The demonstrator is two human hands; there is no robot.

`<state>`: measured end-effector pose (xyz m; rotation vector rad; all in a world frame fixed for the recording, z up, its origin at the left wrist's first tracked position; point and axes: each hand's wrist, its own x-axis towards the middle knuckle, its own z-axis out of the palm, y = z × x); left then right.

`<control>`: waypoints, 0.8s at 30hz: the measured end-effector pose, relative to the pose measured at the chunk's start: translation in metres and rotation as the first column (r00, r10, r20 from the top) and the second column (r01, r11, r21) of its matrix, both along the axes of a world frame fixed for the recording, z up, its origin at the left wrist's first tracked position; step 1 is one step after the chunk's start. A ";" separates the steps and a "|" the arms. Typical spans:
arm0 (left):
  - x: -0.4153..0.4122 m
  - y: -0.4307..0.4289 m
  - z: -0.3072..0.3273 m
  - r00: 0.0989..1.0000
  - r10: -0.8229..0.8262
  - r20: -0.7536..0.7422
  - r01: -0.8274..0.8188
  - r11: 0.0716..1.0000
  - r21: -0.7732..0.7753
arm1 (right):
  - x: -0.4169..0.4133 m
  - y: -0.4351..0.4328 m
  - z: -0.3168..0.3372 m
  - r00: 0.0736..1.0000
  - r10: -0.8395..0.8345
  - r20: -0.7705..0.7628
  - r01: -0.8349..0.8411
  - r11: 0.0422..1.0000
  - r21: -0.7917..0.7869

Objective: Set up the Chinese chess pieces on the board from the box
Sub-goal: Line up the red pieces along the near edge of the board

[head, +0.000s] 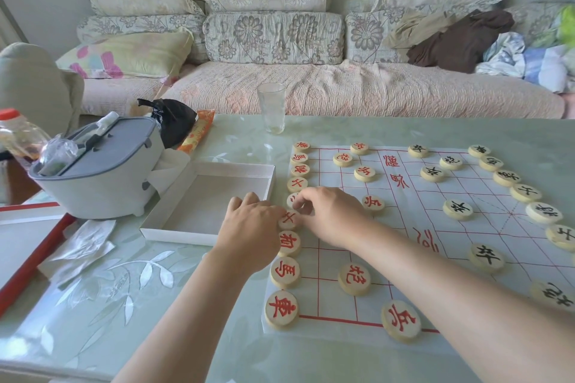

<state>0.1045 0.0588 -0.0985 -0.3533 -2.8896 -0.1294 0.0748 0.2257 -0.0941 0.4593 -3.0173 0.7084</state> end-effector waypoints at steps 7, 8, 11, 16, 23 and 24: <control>0.001 -0.001 0.000 1.000 -0.008 -0.022 0.007 0.999 -0.032 | -0.004 0.004 -0.002 0.999 -0.016 0.036 0.017 0.999 -0.030; 0.001 -0.001 0.000 1.000 -0.020 -0.015 0.020 0.999 -0.027 | -0.003 0.004 -0.002 0.999 -0.011 0.042 0.012 0.999 -0.037; 0.002 0.001 0.002 1.000 -0.026 -0.001 0.026 0.999 -0.024 | -0.003 0.003 -0.002 0.999 -0.037 0.010 0.037 0.999 -0.032; 0.003 -0.002 0.002 1.000 -0.015 0.012 0.015 1.000 0.011 | -0.004 0.004 0.000 0.998 -0.029 0.048 0.030 0.999 -0.021; 0.004 -0.003 0.001 0.999 -0.023 0.049 0.022 1.000 0.016 | 0.000 0.003 0.002 0.998 -0.034 0.049 0.034 0.999 0.003; 0.004 -0.004 0.001 0.998 -0.024 0.052 0.023 1.000 0.015 | 0.000 0.003 0.002 0.998 -0.031 0.047 0.031 1.000 0.004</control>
